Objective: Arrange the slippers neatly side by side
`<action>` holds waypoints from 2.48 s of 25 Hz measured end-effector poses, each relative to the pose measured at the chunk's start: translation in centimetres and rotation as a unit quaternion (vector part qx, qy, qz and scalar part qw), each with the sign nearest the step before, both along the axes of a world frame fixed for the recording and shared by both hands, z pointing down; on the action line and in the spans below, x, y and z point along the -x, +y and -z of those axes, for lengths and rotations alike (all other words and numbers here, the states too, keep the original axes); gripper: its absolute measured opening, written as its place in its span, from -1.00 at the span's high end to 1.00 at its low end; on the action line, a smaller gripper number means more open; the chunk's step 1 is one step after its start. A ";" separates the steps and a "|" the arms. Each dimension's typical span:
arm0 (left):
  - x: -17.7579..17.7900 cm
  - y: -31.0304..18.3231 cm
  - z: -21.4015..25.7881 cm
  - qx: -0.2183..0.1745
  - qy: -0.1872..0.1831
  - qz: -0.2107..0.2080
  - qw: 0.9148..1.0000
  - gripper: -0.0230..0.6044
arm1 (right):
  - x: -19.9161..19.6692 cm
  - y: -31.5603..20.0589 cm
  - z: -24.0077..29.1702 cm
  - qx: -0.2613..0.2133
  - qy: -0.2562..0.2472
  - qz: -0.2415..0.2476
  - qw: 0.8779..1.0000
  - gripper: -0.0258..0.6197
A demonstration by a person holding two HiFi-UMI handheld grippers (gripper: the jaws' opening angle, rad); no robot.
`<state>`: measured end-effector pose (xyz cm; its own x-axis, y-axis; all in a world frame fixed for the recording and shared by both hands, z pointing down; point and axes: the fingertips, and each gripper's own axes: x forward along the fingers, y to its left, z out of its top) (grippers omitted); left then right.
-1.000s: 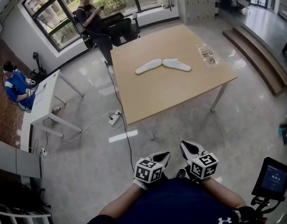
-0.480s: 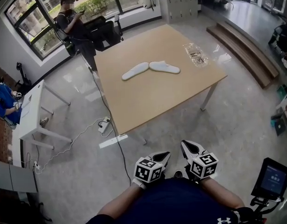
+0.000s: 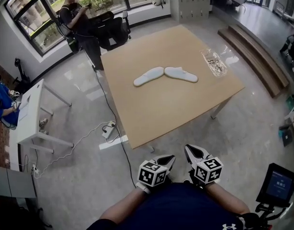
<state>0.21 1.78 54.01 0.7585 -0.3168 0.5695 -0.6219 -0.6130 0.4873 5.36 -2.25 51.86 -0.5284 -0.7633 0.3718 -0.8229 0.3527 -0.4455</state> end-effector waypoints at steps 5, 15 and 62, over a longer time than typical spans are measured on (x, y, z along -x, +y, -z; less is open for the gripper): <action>2.5 -3.0 -0.5 0.010 0.015 0.008 1.000 0.92 | 2.5 -2.9 -0.3 0.005 0.016 0.004 1.000 0.89; 4.0 -6.3 -1.4 0.029 0.054 -0.001 0.998 0.92 | 4.0 -5.4 -0.7 0.020 0.054 -0.006 0.998 0.89; -9.4 -25.1 -0.7 0.008 -0.039 0.072 0.997 0.92 | -9.1 -26.6 -0.1 -0.003 -0.041 0.069 0.997 0.89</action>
